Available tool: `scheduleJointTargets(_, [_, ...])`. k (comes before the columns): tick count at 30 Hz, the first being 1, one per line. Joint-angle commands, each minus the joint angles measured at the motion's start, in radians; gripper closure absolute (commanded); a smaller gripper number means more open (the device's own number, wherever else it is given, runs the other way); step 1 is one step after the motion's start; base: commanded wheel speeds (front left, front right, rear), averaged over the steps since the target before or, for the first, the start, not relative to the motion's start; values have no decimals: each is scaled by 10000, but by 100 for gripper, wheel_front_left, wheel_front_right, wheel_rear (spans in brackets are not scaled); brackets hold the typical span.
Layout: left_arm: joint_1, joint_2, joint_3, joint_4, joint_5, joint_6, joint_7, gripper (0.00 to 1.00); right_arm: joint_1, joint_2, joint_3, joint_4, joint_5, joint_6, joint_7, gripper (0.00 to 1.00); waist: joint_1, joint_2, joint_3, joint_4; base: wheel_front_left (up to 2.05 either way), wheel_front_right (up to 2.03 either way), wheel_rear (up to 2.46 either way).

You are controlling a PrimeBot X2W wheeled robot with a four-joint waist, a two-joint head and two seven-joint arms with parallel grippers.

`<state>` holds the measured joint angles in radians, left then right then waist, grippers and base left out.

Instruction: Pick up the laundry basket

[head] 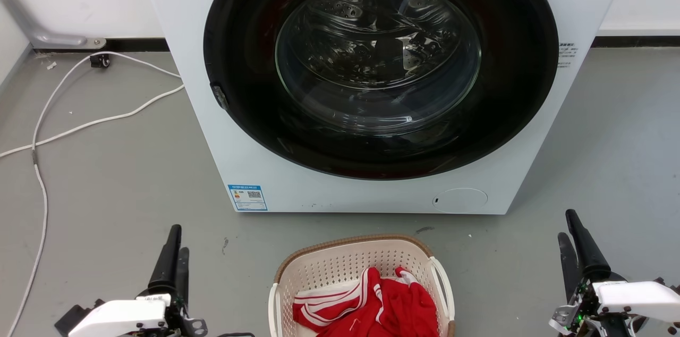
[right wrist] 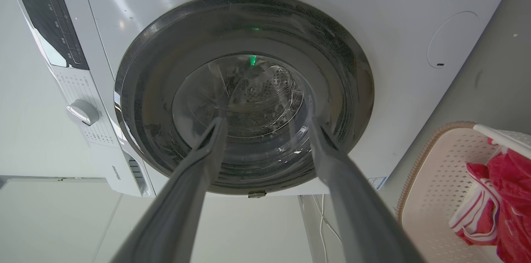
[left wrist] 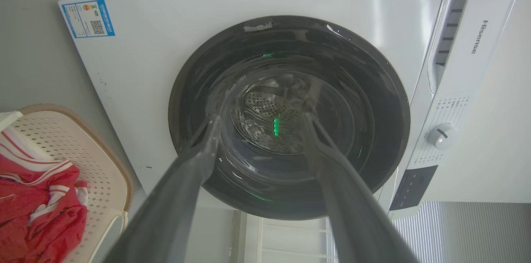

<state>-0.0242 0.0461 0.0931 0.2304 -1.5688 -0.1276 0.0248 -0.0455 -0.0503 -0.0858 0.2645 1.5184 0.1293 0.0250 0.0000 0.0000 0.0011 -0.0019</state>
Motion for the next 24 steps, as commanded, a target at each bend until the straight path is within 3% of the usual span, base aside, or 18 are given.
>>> scheduleJointTargets(1, [-47,34,133,-241,328,-11,-146,0,-145,-25,-34,-130,-499,14,-156,0,0,0,0,2,0,0,0])
scheduleJointTargets(6, [-20,36,375,-320,769,18,-310,0,-202,-25,-178,-265,-1413,14,-320,0,0,0,6,12,0,0,0])
scheduleJointTargets(16, [-44,39,886,-1102,2366,267,-692,0,-287,-22,-297,-1630,-4537,15,-706,0,0,0,56,32,0,0,0])
scheduleJointTargets(24, [119,41,635,-2016,4086,539,-974,0,-261,-20,-66,-2492,-6807,17,-986,0,0,0,96,31,0,0,0])
